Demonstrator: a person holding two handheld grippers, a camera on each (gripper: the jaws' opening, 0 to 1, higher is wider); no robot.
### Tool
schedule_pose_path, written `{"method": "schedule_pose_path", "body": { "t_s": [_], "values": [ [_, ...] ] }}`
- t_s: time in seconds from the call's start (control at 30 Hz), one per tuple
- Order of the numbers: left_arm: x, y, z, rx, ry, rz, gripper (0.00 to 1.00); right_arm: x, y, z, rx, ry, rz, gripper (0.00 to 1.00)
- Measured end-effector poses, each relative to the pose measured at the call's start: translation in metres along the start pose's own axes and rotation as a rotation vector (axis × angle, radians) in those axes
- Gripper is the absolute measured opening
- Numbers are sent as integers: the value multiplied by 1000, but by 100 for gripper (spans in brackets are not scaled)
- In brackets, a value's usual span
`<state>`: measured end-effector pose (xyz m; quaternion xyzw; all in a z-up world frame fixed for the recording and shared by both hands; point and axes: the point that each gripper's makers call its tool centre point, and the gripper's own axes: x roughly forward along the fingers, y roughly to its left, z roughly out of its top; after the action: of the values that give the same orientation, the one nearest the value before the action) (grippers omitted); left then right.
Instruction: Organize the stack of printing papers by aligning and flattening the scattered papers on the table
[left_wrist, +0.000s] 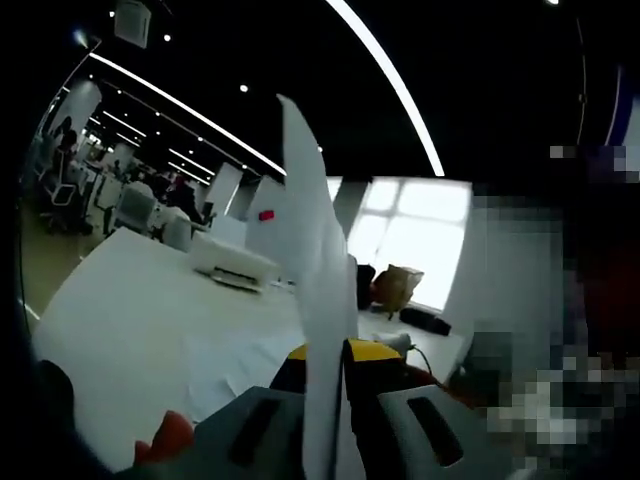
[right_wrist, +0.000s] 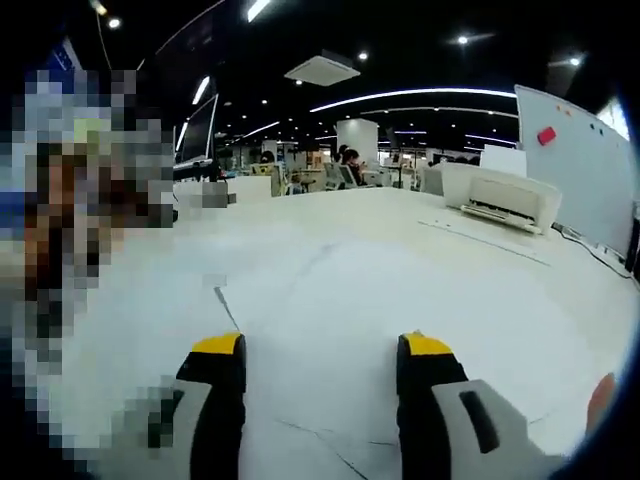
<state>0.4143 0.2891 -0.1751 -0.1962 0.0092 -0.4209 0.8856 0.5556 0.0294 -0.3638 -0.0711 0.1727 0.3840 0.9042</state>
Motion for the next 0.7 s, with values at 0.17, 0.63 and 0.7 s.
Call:
{"method": "schedule_pose_path", "body": {
  "t_s": [0.17, 0.63, 0.7],
  "values": [
    [-1, -3, 0, 3, -4, -1, 6, 2, 7, 1, -12, -11, 37, 39],
    [-5, -9, 13, 22, -22, -13, 6, 45, -15, 76, -36, -159, -117, 67],
    [-4, -9, 14, 25, -18, -16, 6, 66, -21, 86, 55, -200, -95, 80]
  ]
}}
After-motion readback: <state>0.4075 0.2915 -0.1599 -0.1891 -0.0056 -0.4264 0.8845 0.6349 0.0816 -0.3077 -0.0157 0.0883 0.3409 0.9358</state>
